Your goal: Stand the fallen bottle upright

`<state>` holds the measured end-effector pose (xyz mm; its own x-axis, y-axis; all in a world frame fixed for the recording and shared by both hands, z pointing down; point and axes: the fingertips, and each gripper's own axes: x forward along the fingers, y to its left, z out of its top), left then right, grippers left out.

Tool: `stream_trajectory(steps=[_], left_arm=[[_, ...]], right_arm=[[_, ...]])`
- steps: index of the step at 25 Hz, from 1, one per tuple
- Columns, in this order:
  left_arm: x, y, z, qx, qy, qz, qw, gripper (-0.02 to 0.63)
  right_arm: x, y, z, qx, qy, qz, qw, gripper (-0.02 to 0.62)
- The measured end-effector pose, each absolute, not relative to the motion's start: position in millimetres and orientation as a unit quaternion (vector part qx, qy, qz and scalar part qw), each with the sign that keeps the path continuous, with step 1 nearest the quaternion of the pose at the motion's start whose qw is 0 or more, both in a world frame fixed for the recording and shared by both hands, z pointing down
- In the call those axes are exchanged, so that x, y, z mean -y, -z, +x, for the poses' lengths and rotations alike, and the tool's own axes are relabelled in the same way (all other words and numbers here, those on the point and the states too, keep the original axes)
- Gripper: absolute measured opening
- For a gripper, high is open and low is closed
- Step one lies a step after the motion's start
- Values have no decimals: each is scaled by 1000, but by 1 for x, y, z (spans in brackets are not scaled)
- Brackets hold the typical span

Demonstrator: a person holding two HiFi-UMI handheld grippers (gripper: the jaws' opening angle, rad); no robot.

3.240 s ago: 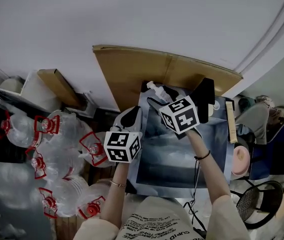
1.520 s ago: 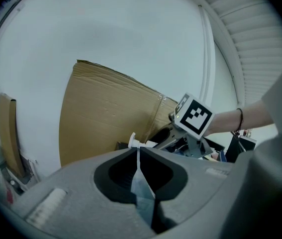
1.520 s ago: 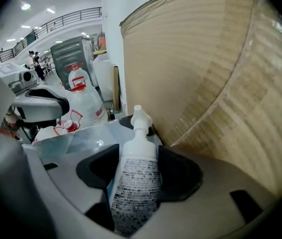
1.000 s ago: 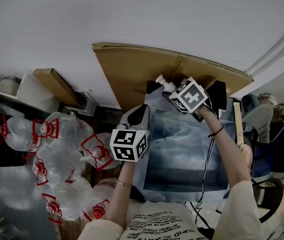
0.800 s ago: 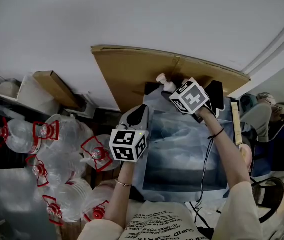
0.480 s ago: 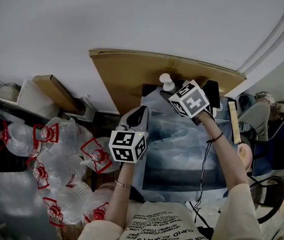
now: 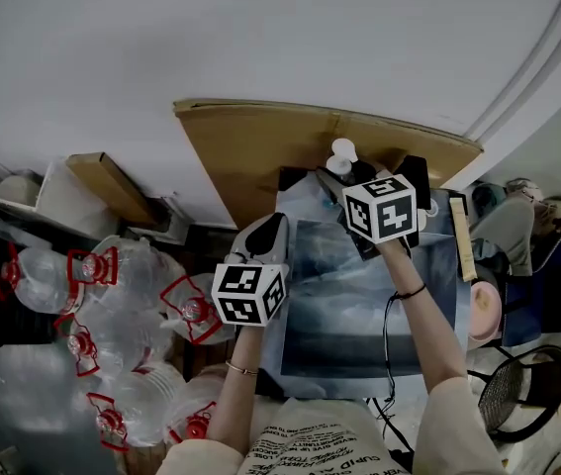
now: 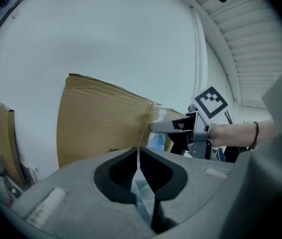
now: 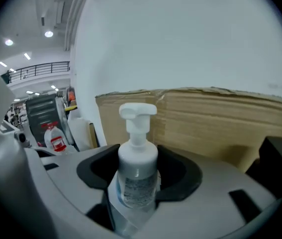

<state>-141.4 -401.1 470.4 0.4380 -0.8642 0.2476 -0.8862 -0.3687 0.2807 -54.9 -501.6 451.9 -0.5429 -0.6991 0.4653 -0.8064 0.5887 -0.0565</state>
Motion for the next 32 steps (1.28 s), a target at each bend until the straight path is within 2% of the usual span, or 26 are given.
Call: stream_trajectory(steps=[4, 12, 32], left_arm=[[398, -472, -140, 530, -34, 827, 185, 32], [395, -474, -134, 524, -39, 831, 182, 32], [393, -478, -127, 524, -51, 832, 176, 32]], right_arm=[[498, -450, -51, 863, -139, 468, 130, 235], [493, -457, -45, 844, -119, 518, 73, 235], [486, -459, -49, 844, -42, 531, 53, 242]])
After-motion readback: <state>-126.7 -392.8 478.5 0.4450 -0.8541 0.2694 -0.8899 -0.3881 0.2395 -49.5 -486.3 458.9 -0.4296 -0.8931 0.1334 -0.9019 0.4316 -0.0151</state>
